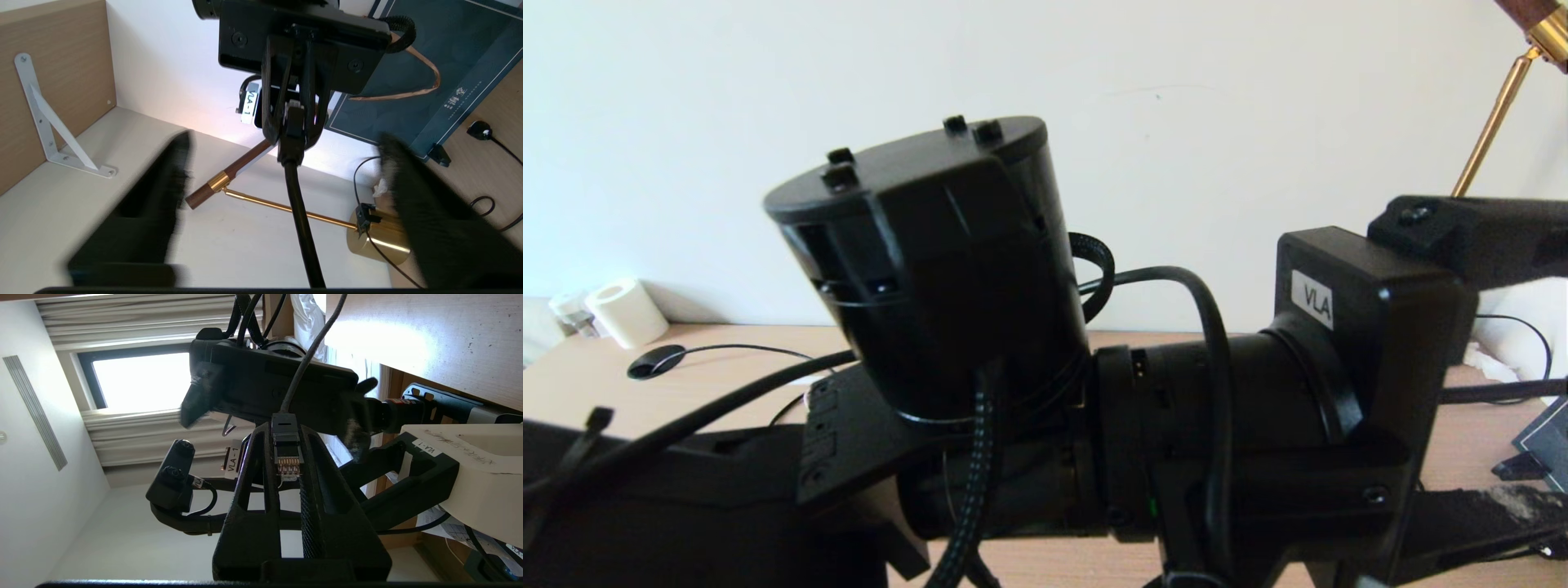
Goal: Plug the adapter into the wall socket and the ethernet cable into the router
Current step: Hand it to the other hand
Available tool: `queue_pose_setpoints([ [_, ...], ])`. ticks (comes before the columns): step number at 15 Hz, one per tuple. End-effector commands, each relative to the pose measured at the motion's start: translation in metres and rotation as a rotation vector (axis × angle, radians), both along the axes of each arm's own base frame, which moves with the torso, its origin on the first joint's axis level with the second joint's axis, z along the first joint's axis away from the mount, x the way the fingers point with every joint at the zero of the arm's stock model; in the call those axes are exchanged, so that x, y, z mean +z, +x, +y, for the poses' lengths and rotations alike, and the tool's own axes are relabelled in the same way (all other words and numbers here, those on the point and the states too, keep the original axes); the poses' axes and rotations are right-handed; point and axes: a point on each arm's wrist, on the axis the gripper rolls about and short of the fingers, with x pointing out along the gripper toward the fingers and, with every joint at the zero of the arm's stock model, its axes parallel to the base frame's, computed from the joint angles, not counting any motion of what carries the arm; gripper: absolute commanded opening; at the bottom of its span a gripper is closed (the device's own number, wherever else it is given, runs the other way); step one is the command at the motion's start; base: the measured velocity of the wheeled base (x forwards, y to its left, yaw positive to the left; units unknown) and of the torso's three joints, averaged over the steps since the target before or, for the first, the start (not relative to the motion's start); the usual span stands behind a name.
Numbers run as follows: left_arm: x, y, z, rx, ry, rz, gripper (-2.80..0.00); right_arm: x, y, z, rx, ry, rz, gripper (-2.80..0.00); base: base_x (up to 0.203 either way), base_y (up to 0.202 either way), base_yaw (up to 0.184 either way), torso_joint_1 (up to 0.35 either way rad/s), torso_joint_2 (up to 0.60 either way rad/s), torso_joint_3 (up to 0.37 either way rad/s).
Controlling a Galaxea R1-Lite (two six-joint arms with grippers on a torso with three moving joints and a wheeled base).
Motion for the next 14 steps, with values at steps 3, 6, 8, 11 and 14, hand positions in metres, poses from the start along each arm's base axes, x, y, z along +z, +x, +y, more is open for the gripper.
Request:
queue_pose_setpoints([
  [3, 0.0000, -0.0066, -0.0029, -0.020, -0.004, -0.010, -2.80, -0.0012, 0.0025, 0.0007, 0.006, 0.000, 0.018, -2.80, 0.000, 0.000, 0.000, 0.000, 0.00, 0.000],
  [6, -0.0029, -0.0069, -0.0059, -0.025, 0.003, -0.006, -2.80, -0.0017, 0.0026, 0.0007, 0.006, 0.000, 0.019, -2.80, 0.000, 0.000, 0.000, 0.000, 0.00, 0.000],
  [8, -0.0031, -0.0067, -0.0058, -0.024, 0.004, -0.006, -2.80, -0.0017, 0.0026, 0.0007, 0.006, 0.000, 0.019, -2.80, 0.000, 0.000, 0.000, 0.000, 0.00, 0.000],
  [11, -0.0031, -0.0066, -0.0057, -0.024, 0.003, -0.007, -2.80, -0.0015, 0.0021, 0.0007, 0.007, 0.000, 0.018, -2.80, 0.000, 0.000, 0.000, 0.000, 0.00, 0.000],
  [14, -0.0019, -0.0070, -0.0049, -0.024, -0.001, -0.009, -2.80, -0.0015, 0.0019, 0.0011, 0.012, 0.000, 0.018, -2.80, 0.000, 0.000, 0.000, 0.000, 0.00, 0.000],
])
